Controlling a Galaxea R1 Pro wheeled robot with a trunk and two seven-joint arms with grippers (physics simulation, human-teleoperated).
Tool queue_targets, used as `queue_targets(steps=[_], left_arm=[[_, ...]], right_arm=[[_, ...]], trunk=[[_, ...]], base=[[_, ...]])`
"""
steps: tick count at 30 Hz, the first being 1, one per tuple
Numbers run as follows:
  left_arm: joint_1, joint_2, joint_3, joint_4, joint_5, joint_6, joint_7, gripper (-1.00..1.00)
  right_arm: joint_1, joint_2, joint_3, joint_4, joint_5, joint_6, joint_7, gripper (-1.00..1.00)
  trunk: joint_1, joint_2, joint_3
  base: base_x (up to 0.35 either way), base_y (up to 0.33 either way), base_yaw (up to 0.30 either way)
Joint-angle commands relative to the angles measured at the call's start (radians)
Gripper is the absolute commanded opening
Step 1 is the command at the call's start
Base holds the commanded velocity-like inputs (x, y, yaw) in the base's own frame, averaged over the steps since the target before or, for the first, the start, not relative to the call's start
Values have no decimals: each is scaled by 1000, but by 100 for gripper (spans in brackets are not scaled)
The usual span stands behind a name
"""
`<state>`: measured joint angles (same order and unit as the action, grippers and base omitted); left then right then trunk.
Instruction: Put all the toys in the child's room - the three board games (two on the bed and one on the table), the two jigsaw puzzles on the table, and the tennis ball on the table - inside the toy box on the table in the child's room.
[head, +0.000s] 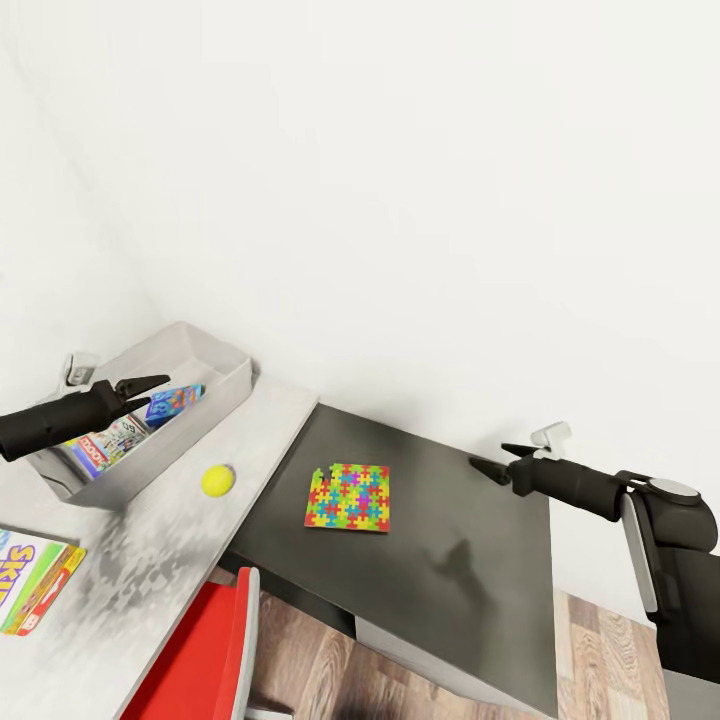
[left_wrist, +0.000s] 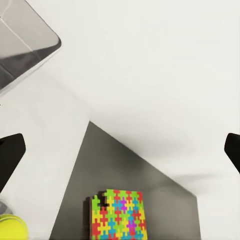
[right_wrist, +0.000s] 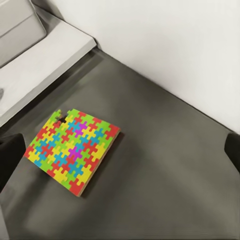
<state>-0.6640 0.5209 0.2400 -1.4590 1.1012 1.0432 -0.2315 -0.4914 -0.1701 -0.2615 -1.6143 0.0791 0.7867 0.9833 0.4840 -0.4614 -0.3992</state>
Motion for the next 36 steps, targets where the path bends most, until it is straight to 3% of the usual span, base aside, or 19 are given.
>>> queue_targets(steps=[1,9,12,18,21,27,33,36], left_arm=[[3,-1,1,0,-12,4,-9,100],[13,-1,2,-9,-10,4,-3,100],[17,1,19,-41,-5,4,-4,100],[50,12,77,-87,75,4,-4,100],[76,17,110,-94,92,4,-5,100],[112,21,159,-99,103,4,-5,100],[132,25,200,-100,105,4,-11,100],[141,25,212,-101,106,4,-13,100]], right_arm=[[-1,0,-2,-1,8,8,9,100],[-1,0,-3,-2,8,15,11,100],[-5,1,0,-1,10,31,8,100],[-32,5,6,-1,19,120,2,100],[-50,8,10,-1,21,136,-10,100],[-85,45,77,-1,22,185,-88,100],[-119,72,104,-1,22,202,-118,100],[-127,96,114,-1,22,204,-182,100]], trunk=[[0,-2,-1],[0,-2,-1],[0,-2,-2],[0,-2,-3],[0,-2,-4],[0,-2,-7],[0,-2,-11],[0,-2,-13]], base=[[0,0,0],[-25,0,39],[-151,0,213],[-47,0,269],[-10,0,287],[-3,0,291],[0,0,291],[0,0,278]])
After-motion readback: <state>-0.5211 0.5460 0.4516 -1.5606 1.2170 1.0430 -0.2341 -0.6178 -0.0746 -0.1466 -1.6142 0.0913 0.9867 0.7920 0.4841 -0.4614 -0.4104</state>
